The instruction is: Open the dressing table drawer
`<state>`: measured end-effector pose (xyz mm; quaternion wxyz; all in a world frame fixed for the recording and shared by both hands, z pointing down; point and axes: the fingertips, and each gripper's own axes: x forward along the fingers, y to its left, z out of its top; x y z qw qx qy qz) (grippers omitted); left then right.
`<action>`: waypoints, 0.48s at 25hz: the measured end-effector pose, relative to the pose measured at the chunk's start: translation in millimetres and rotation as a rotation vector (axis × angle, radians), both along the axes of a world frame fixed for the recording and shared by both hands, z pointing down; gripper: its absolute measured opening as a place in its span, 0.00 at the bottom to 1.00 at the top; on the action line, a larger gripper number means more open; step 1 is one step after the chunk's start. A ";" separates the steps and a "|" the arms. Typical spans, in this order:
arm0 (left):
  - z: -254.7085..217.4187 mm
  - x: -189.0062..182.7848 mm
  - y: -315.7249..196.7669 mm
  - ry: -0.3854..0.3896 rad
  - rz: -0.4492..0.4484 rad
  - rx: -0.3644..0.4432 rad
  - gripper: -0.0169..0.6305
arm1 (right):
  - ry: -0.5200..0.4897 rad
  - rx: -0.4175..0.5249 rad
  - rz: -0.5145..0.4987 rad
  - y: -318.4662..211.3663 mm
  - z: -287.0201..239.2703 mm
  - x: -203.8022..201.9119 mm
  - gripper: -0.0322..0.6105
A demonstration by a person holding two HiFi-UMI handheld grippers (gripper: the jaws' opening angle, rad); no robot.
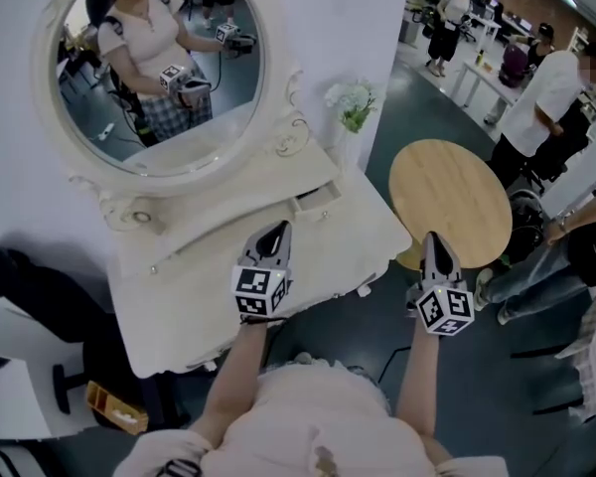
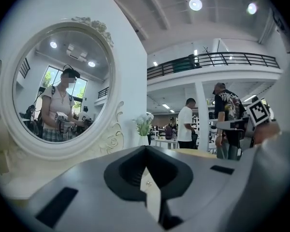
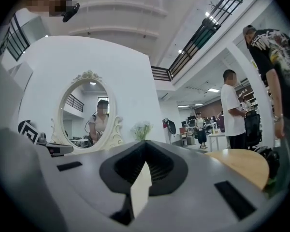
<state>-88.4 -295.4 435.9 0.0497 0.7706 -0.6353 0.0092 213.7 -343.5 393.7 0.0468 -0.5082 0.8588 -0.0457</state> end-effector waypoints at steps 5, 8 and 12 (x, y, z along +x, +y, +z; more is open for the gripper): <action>-6.1 -9.7 -8.3 0.020 -0.006 0.007 0.07 | 0.035 0.009 0.051 4.3 0.2 17.7 0.07; -9.9 -11.8 -11.7 0.024 -0.006 0.008 0.07 | 0.030 0.006 0.067 3.3 0.8 23.3 0.07; -11.7 -10.9 -14.1 0.013 -0.002 0.014 0.07 | 0.030 -0.006 0.065 2.7 5.9 21.9 0.07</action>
